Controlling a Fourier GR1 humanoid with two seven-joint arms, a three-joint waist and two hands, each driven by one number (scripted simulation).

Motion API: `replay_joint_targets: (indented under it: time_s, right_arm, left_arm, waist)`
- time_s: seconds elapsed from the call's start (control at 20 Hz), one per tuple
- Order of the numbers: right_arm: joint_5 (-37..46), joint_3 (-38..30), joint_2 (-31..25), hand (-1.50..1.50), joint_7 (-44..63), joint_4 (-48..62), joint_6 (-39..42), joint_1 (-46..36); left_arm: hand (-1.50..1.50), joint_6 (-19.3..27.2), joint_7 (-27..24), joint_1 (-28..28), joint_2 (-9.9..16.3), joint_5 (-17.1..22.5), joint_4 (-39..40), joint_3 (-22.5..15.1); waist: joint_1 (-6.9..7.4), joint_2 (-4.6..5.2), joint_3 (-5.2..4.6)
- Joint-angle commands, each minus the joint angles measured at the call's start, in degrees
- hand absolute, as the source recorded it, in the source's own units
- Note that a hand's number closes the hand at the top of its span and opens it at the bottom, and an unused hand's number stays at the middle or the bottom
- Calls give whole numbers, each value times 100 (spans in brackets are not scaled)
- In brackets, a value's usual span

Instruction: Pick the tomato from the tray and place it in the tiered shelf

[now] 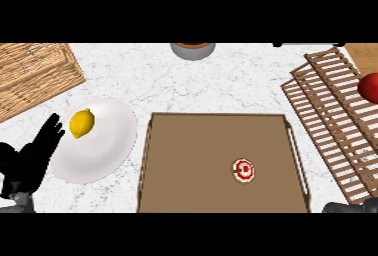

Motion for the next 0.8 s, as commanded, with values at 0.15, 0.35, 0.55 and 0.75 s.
replay_joint_targets:
  time_s: [0.15, 0.35, 0.55, 0.75]
  right_arm:
    - [946, 829, -338, -150, 859, -1232, 1846, -978]
    - [1325, 697, -513, -150, 575, -2012, 2826, -1186]
    - [1232, 486, -614, -150, 415, -2101, 3555, -1330]
    - [1266, 481, -831, -150, 265, -2154, 4015, -1753]
  left_arm:
    - [0, 112, -5, -91, -122, -74, 137, 12]
    - [0, -172, 49, 265, 167, 155, 39, 258]
    - [0, -43, 7, 394, 143, 93, 67, 320]
    - [0, 118, 63, 516, 29, 7, -56, 262]
  waist:
    - [-103, -48, -24]
    - [-265, -176, -37]
    - [-467, -281, -44]
    - [-582, -382, -51]
